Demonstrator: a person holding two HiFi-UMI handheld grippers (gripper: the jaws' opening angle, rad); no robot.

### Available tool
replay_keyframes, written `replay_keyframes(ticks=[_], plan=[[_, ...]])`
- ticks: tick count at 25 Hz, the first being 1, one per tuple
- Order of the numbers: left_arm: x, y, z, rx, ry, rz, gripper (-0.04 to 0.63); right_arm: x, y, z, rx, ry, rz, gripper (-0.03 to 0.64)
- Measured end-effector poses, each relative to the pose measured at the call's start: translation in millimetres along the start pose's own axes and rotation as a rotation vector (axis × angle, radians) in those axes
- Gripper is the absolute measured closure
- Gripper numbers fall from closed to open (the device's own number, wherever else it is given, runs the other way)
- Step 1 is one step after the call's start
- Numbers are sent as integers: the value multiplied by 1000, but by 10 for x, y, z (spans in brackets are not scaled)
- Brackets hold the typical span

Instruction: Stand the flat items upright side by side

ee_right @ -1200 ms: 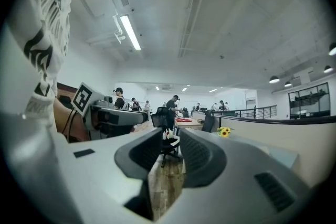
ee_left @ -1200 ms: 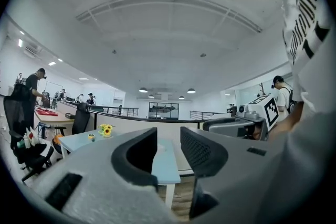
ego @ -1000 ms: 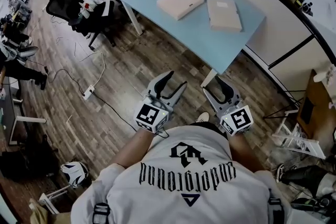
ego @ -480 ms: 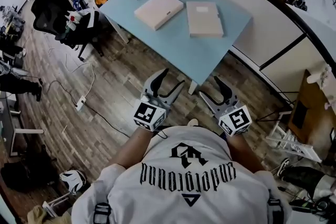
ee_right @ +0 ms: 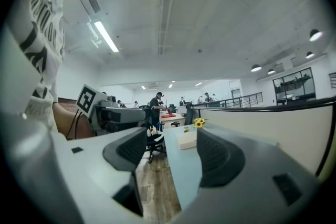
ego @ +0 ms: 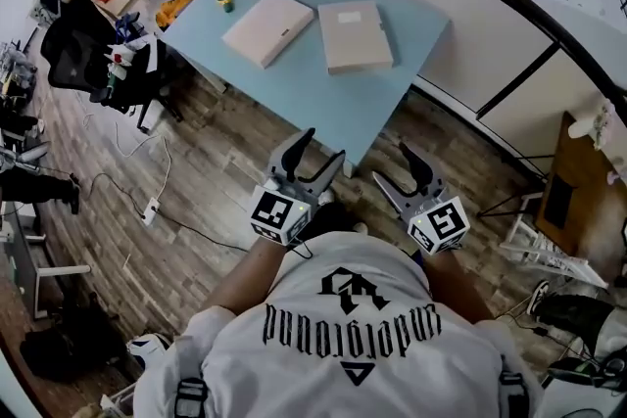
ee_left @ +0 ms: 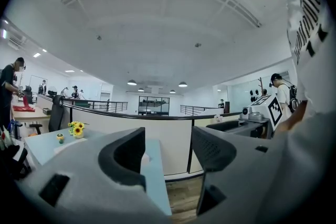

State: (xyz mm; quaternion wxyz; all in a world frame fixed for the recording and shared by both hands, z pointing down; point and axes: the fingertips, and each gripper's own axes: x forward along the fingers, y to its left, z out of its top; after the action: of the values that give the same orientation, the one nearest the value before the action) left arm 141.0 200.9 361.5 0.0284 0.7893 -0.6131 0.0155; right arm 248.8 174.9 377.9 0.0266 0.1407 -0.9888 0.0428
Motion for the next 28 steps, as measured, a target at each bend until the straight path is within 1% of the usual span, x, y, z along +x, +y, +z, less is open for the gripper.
replay_keyframes(ticks=[4,10,15,22,28], plan=[[263,36,-23,-5,11,-30,310,32,-224,12,1,2,-28,316],[648,255,-34,-20,16,-62,310,223,-567,42,8,21,-60,316],[927,653,-29,-36,24,-66,310,606,-861,81,7,31,-75,322],[1266,1324,40,-32,39,-83,308,1300,-1177,174,7,38,-81,322],[1468,1703,22,-28,69,-116,304,1682,-1409,214,22,46,-117,321]])
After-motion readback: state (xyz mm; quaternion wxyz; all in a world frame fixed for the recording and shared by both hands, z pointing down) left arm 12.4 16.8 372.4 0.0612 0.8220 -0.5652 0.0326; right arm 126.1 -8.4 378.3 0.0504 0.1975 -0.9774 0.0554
